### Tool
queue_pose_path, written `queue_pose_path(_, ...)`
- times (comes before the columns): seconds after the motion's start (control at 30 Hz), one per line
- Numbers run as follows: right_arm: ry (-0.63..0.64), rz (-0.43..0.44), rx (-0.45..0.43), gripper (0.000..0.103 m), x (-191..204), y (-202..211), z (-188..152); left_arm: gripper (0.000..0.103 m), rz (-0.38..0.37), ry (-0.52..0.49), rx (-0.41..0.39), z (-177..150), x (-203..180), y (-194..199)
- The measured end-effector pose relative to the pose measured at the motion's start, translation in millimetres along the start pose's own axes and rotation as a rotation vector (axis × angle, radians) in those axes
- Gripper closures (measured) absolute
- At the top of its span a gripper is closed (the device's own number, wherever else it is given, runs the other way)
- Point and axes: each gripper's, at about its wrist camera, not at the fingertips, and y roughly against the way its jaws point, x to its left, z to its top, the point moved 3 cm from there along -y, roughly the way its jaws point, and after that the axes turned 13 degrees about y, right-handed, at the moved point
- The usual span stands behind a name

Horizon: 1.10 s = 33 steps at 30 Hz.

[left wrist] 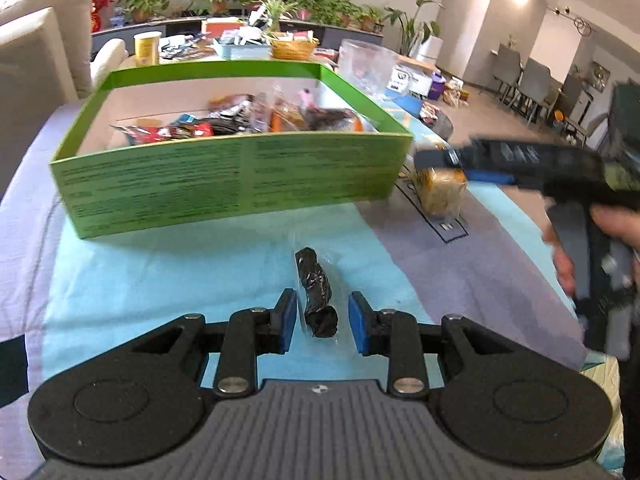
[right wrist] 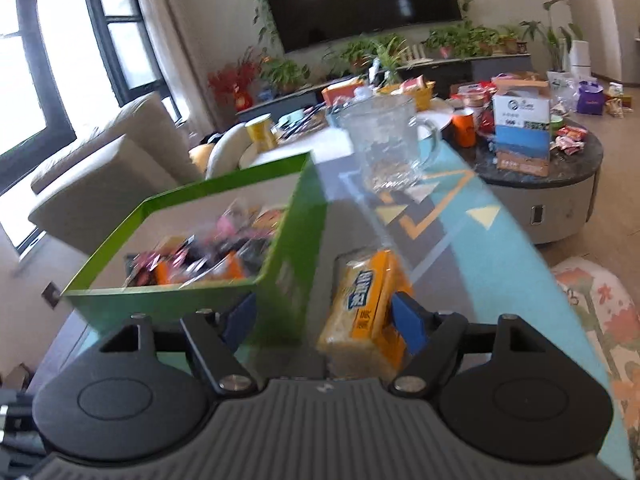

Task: Organize snacks
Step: 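Grasp the dark snack stick with left tool while right grasps the yellow cake packet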

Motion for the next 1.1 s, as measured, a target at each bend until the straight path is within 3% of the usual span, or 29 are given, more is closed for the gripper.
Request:
queue_pose_path(0.2,0.111,0.208,0.050,0.060,46,11,-10,0.076,0.027,0.049,-0.025,3,20,9)
queue_pose_path(0.27,0.161,0.177,0.029,0.060,53,16,-9,0.076,0.033,0.057,-0.038,4,24,13)
queue_pose_path(0.5,0.341,-0.067,-0.160,0.060,31,34,-4,0.076,0.023,0.048,-0.053,3,26,21)
queue_pose_path(0.63,0.509,-0.132,-0.077,0.060,12,15,-17,0.077,0.021,0.036,-0.035,0,24,16)
queue_pose_path(0.77,0.512,-0.072,-0.054,0.060,4,4,-24,0.071,0.042,0.042,-0.002,0,25,7)
queue_pose_path(0.83,0.494,-0.039,-0.053,0.060,2,-1,-26,0.059,0.047,0.046,0.008,0,25,4)
queue_pose_path(1.1,0.508,0.008,-0.035,0.060,3,-19,-18,0.057,0.081,-0.025,-0.003,-4,18,0)
